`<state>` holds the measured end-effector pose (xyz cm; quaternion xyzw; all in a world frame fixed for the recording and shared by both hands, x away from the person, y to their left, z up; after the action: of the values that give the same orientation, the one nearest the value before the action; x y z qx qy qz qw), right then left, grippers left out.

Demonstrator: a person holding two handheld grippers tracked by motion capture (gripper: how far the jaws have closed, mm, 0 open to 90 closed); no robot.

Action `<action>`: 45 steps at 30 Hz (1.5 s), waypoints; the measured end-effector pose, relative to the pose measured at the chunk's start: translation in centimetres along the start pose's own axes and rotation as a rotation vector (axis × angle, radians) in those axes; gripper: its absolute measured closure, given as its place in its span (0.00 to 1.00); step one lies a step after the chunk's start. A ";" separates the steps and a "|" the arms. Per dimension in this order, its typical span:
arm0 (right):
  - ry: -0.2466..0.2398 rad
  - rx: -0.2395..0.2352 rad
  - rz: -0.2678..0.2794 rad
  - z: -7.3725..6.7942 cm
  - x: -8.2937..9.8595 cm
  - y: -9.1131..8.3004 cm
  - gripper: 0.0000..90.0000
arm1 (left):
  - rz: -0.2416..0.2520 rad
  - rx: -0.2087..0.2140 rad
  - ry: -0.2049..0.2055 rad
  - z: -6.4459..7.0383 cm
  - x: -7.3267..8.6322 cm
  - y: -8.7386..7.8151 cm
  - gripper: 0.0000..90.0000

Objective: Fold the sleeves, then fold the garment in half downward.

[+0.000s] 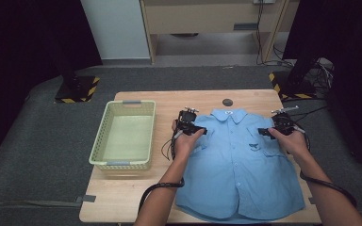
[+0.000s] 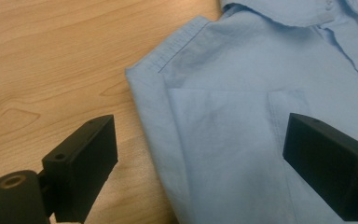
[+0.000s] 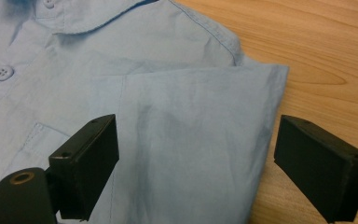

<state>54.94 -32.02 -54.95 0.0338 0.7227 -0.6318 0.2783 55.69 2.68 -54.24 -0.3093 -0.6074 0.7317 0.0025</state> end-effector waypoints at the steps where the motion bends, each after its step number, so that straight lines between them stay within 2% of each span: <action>1: 0.001 0.000 0.000 -0.1 -0.1 0.1 0.17 | 0.002 0.001 -0.005 -0.1 0.0 0.0 0.11; 6: -0.001 0.007 0.005 0.1 -0.7 0.5 0.20 | 0.018 -0.002 -0.014 -0.7 -0.2 0.0 0.13; 13: 0.037 0.016 0.003 1.3 -1.6 1.2 0.22 | 0.019 -0.008 -0.012 -1.2 -0.4 0.3 0.14; 19: 0.047 0.019 -0.003 1.6 -1.9 1.8 0.26 | 0.018 -0.011 -0.003 -1.0 -0.4 0.3 0.14; 23: 0.051 0.024 -0.012 1.6 -1.8 2.1 0.29 | 0.020 -0.026 0.018 -0.7 -0.3 0.1 0.14; 26: 0.038 0.033 -0.005 1.6 -1.8 2.3 0.31 | 0.030 -0.018 0.014 -0.8 -0.3 0.2 0.14; 28: 0.027 0.035 0.001 1.5 -1.9 2.3 0.37 | 0.032 -0.021 0.008 -0.9 -0.2 0.2 0.15; 32: -0.001 0.030 0.012 1.3 -1.9 2.1 0.59 | 0.044 -0.030 -0.011 -1.5 -0.1 0.3 0.16; 35: -0.004 0.016 0.018 1.2 -1.7 2.0 0.71 | 0.053 -0.027 -0.029 -1.7 0.0 0.4 0.17; 41: -0.009 0.011 0.023 1.1 -1.7 2.0 0.74 | 0.049 -0.037 -0.013 -1.3 0.0 1.0 0.18; 45: -0.017 0.003 0.021 0.9 -1.7 2.0 0.80 | 0.041 -0.033 -0.011 -1.4 -0.1 1.6 0.18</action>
<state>57.51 -31.98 -55.99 0.0361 0.7190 -0.6301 0.2911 57.03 3.42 -55.74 -0.3177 -0.6129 0.7232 -0.0207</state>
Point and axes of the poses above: each handheld gripper's, and its own axes: y roughly forward along the jaws, x roughly out of its underside, z roughly to its right, the point moved 4 cm from there along y, roughly forward along the jaws, and after that the axes turned 14 degrees about -z, right-handed, at the moved point
